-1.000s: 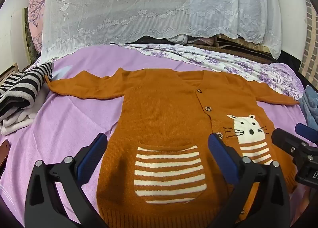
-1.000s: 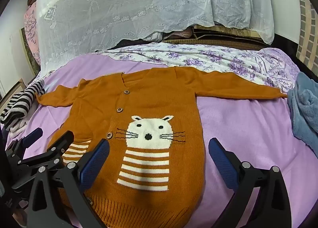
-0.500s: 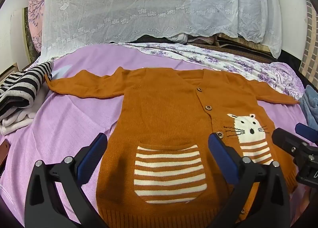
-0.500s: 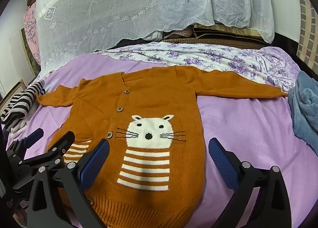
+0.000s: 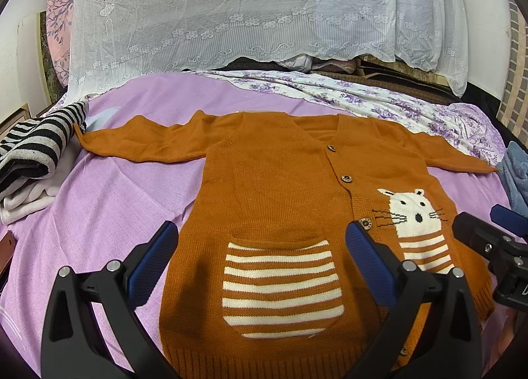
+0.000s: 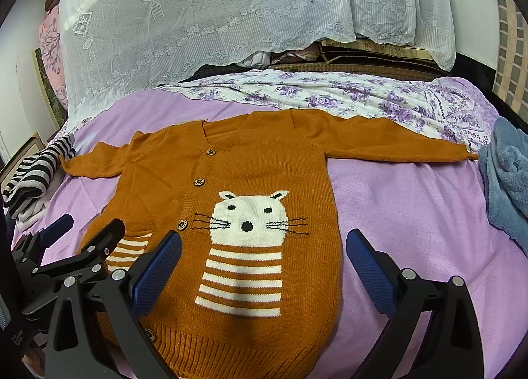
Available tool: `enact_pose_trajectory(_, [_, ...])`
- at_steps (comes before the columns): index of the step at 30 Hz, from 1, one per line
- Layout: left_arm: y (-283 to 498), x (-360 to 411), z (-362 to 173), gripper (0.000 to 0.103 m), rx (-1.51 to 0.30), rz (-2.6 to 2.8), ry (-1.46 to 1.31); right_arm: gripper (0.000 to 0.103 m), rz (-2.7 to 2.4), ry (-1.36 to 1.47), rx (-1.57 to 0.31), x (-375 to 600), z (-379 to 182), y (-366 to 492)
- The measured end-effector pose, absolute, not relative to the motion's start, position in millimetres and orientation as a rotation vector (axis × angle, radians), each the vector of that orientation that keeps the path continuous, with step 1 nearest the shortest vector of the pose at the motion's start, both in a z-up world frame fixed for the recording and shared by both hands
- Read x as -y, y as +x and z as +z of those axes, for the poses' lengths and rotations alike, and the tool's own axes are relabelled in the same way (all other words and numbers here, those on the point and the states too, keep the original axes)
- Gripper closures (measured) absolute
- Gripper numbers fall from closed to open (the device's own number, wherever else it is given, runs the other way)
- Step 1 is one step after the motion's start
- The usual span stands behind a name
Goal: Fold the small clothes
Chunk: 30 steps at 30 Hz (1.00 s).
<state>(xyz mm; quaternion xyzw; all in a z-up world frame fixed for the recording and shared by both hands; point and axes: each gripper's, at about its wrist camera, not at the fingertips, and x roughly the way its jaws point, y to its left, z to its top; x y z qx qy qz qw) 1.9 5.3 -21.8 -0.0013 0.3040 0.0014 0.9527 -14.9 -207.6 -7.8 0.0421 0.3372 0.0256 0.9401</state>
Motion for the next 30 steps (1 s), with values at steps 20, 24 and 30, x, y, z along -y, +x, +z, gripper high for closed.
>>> enact_pose_trajectory(20, [7,-14,-23,0.004,-0.627,0.010,-0.023,0.003,0.067,0.194,-0.657,221,-10,-12])
enact_pose_trajectory(24, [10,-27,-7,0.004,-0.594,0.033,-0.026,0.003,0.097,0.360,-0.595,258,-8,-9])
enact_pose_trajectory(30, [46,-45,21,0.004,-0.589,0.063,-0.022,0.003,0.088,0.689,-0.616,332,-8,19])
